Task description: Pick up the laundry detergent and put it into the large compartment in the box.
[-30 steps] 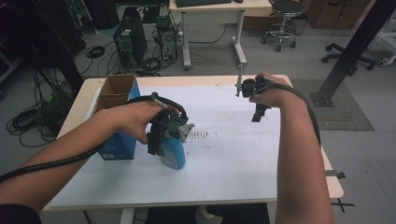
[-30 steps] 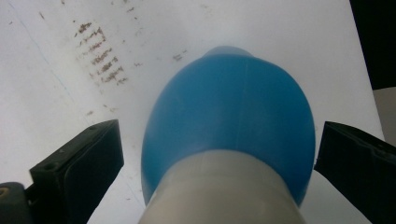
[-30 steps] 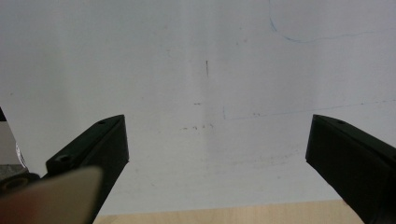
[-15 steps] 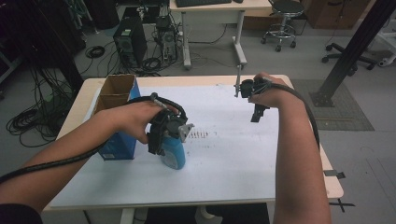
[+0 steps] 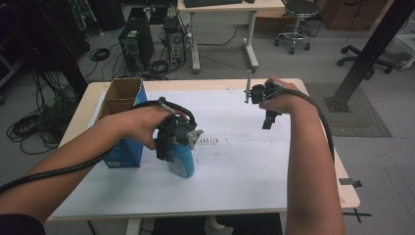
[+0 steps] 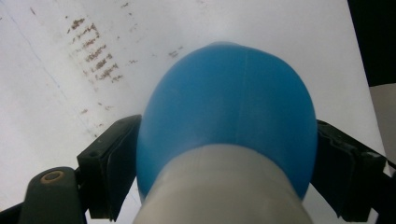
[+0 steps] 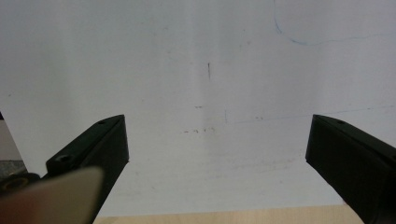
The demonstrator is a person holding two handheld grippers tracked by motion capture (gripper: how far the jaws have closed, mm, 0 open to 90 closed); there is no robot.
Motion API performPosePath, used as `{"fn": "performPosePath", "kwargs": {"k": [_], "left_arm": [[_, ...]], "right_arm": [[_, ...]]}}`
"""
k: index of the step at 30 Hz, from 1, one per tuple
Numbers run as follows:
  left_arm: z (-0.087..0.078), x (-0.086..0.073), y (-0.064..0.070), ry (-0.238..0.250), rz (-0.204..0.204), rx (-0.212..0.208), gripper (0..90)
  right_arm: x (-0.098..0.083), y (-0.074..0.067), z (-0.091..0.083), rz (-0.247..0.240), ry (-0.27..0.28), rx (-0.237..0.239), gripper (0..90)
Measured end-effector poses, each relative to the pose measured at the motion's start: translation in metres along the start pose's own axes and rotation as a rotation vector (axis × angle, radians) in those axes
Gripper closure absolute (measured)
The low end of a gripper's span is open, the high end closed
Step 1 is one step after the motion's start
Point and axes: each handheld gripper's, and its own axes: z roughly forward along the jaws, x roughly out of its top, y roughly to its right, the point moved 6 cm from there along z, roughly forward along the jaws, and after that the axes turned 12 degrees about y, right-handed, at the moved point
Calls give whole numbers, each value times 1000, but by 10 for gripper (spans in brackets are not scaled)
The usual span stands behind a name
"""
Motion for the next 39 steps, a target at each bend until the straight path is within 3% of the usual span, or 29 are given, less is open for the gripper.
{"fn": "performPosePath", "kwargs": {"k": [17,29,39], "left_arm": [[0,-2,-3,-24,8,24,221],[1,0,-1,-35,13,2,326],[1,1,-2,-46,38,2,348]], "right_arm": [[0,0,2,-4,-7,-3,59],[0,1,2,-5,-6,-5,59],[-1,1,5,-4,-4,-2,59]]}}
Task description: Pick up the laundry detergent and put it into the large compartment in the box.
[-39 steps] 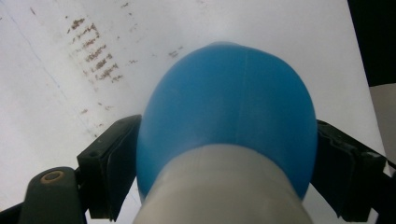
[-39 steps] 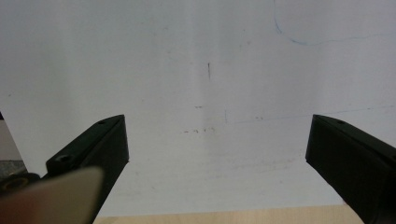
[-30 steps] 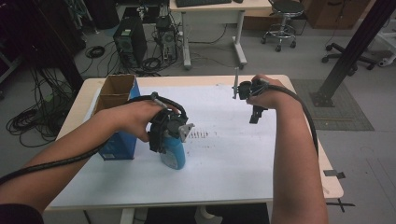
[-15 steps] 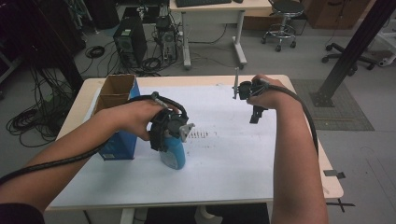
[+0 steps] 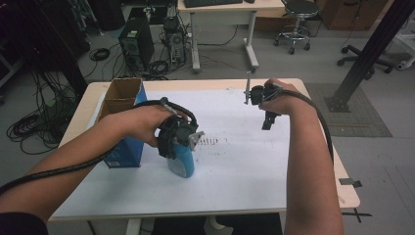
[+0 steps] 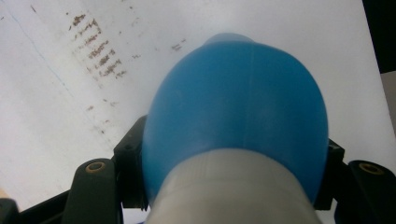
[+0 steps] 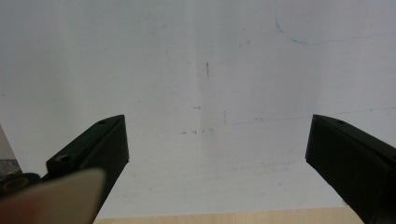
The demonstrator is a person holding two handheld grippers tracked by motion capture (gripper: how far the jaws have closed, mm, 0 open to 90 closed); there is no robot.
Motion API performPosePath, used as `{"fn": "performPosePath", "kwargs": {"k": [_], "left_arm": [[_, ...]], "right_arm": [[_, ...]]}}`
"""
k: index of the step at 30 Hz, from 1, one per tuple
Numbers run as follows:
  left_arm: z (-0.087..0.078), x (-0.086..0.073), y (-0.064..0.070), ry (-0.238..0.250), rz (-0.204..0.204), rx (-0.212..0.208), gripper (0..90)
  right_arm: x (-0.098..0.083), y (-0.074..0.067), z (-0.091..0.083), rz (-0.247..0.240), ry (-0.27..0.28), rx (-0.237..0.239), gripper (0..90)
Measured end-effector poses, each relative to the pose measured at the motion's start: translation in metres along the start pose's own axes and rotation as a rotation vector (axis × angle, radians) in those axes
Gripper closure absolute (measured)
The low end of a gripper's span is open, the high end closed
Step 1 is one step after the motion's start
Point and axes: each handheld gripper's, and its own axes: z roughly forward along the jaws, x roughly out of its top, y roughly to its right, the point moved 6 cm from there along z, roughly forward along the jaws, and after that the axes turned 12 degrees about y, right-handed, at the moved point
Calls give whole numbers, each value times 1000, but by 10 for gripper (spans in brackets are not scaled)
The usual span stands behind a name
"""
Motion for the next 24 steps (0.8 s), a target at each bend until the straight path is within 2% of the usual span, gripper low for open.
{"fn": "performPosePath", "kwargs": {"k": [6,12,24], "left_arm": [[0,-1,0,10,13,0,354],[-2,0,4,-10,18,-3,365],[-15,6,2,-14,-6,13,377]], "right_arm": [[1,0,2,-6,-2,4,60],[1,-1,1,-3,-4,5,60],[1,-2,1,-1,-7,1,60]]}}
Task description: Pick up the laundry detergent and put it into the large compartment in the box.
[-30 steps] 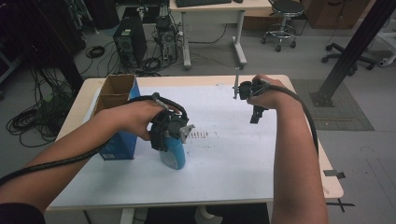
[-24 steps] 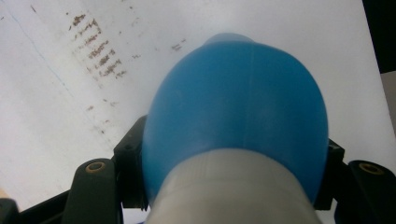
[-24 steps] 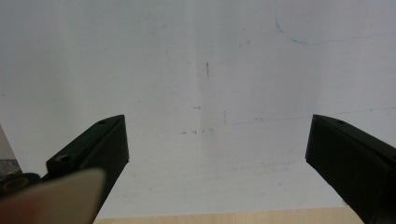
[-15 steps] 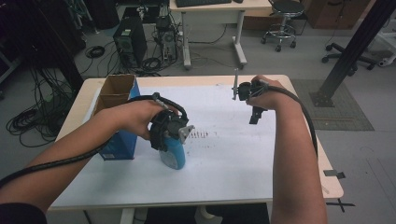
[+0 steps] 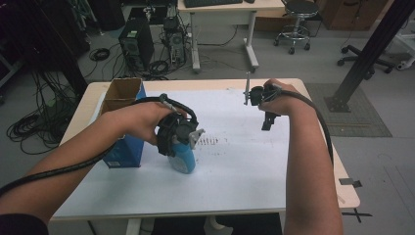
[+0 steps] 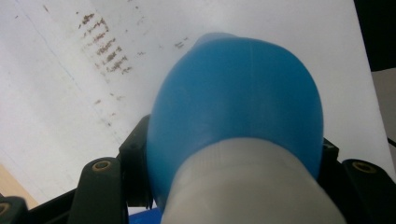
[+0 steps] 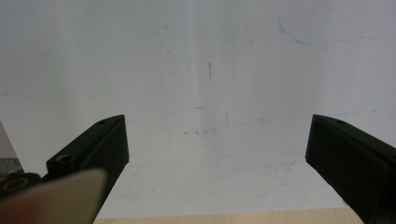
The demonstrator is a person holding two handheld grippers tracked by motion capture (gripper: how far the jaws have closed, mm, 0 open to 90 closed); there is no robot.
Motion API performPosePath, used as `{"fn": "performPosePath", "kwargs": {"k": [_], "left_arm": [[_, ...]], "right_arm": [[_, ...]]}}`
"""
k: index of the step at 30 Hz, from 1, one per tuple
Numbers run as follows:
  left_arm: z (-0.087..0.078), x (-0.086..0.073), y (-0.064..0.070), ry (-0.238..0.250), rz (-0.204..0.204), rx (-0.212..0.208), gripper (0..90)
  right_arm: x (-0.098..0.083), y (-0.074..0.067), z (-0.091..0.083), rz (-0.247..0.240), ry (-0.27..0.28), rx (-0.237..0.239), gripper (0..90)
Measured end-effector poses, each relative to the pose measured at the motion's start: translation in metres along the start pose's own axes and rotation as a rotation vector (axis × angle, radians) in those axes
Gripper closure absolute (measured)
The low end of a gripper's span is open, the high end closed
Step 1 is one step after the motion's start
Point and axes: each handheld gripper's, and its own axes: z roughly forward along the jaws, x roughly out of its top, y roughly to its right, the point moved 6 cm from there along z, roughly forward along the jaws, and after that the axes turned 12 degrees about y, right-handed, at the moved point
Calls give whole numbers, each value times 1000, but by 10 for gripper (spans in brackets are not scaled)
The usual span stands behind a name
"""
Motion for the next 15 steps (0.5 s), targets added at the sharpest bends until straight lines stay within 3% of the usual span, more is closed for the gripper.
{"fn": "performPosePath", "kwargs": {"k": [6,9,10,11,15], "left_arm": [[-6,1,1,-3,-29,-11,377],[-14,1,2,-17,-99,-18,377],[-14,1,2,-17,-99,-18,377],[-18,2,2,-16,-140,-23,377],[-23,2,3,-21,-179,-24,377]], "right_arm": [[0,0,0,0,0,2,60],[0,0,0,-2,0,3,60],[0,0,0,-2,0,3,60],[0,0,0,-2,0,3,60],[0,-1,0,-5,-1,5,61]]}}
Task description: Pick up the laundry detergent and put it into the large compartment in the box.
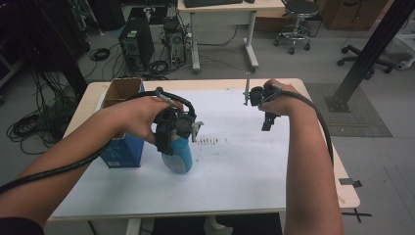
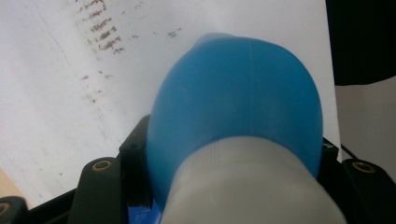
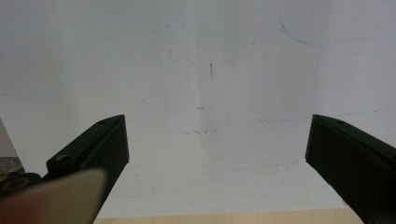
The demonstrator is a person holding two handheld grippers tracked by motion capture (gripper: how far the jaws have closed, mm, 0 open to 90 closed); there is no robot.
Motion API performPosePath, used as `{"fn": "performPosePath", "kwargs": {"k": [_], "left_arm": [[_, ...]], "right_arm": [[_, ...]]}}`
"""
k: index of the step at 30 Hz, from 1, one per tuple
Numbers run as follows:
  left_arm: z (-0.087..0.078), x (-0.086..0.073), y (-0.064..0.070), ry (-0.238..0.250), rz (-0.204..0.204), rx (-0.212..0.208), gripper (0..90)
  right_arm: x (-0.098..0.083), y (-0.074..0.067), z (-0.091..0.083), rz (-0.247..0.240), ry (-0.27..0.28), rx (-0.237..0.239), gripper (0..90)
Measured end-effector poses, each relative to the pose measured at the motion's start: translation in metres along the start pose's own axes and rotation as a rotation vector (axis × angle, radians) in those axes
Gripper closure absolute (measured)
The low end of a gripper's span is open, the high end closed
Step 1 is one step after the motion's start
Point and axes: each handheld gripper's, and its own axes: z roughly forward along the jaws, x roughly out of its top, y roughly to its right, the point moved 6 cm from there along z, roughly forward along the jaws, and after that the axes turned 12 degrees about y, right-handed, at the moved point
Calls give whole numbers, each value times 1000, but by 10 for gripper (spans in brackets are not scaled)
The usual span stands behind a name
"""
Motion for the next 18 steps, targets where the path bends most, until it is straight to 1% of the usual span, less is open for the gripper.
{"fn": "performPosePath", "kwargs": {"k": [1,2,3,6,7,8,9,11,12,13,15,16,17,18], "left_arm": [[-3,0,0,-1,-40,-3,377],[-4,0,0,5,-54,-3,377],[-5,1,0,7,-58,0,377],[-9,2,0,16,-102,9,377],[-11,3,-1,17,-132,14,377],[-11,3,-1,17,-132,14,377],[-13,4,-2,26,-172,21,377],[-17,4,-4,33,-213,30,377],[-19,4,-5,38,-231,36,377],[-22,4,-6,33,-249,37,377],[-26,3,-7,27,-274,37,377],[-28,2,-8,22,-301,36,376],[-30,2,-9,21,-309,37,376],[-32,1,-10,21,-333,39,377]], "right_arm": [[0,0,0,-1,0,0,61],[0,0,0,0,0,0,61],[0,-1,0,-2,0,0,61],[-1,-1,0,-1,-2,-1,61],[-1,-1,0,-1,-2,1,61],[-1,-1,0,-1,-2,1,61],[-2,-2,0,2,2,0,61],[-3,-2,0,4,4,2,62],[-4,-2,0,7,5,2,62],[-4,-2,0,9,7,2,62],[-5,-2,0,8,8,4,62],[-5,-2,-1,9,8,3,62],[-5,-3,-1,10,9,3,62],[-5,-3,-1,9,11,3,62]]}}
